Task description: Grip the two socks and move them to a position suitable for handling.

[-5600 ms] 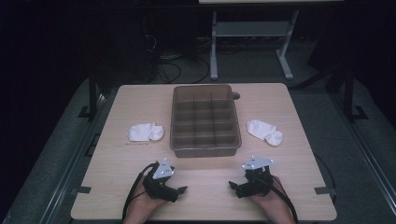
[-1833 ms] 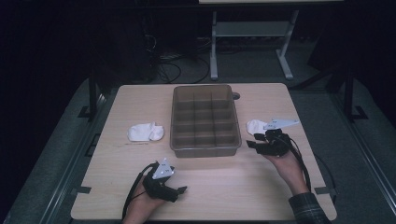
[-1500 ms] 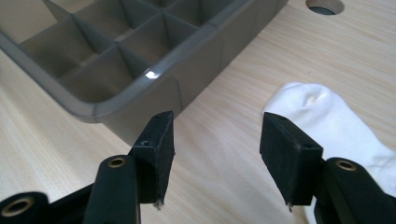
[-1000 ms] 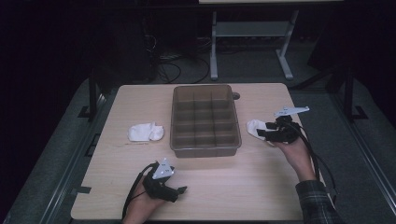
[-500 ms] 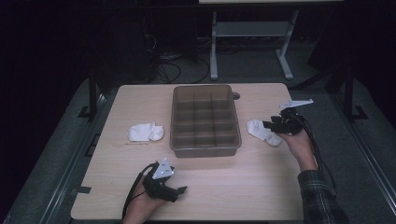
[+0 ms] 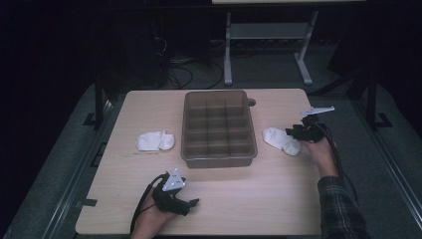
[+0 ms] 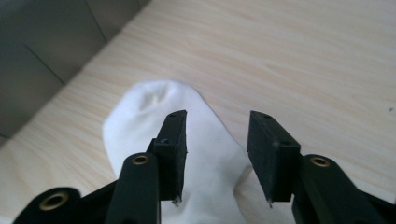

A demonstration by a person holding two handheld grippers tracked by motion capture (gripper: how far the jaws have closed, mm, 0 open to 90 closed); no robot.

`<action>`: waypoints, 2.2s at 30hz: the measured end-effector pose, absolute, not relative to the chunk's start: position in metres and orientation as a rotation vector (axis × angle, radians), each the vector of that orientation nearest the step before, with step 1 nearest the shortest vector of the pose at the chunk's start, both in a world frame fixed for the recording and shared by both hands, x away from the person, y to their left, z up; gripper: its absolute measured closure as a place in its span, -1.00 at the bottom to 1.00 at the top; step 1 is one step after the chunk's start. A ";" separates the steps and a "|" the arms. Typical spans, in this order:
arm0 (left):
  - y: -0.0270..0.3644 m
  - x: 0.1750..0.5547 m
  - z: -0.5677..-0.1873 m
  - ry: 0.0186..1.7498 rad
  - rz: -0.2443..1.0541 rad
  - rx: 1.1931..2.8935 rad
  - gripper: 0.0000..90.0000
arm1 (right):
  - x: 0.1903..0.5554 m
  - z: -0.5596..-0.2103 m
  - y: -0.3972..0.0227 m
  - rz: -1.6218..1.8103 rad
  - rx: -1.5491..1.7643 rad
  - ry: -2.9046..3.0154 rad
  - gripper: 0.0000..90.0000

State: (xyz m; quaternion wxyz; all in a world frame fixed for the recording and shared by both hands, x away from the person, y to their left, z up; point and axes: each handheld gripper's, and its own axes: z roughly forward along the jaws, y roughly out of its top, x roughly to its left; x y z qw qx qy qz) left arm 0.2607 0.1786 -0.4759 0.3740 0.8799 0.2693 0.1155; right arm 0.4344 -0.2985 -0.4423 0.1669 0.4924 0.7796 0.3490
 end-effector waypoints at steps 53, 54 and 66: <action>0.179 0.261 -0.476 0.690 0.296 2.253 -0.70 | 0.406 -0.407 -0.295 1.135 1.303 2.215 0.92; 0.179 0.261 -0.476 0.689 0.296 2.254 -0.70 | 0.405 -0.405 -0.295 1.141 1.296 2.213 0.92; 0.179 0.261 -0.476 0.690 0.296 2.253 -0.70 | 0.387 -0.388 -0.292 1.194 1.227 2.209 0.92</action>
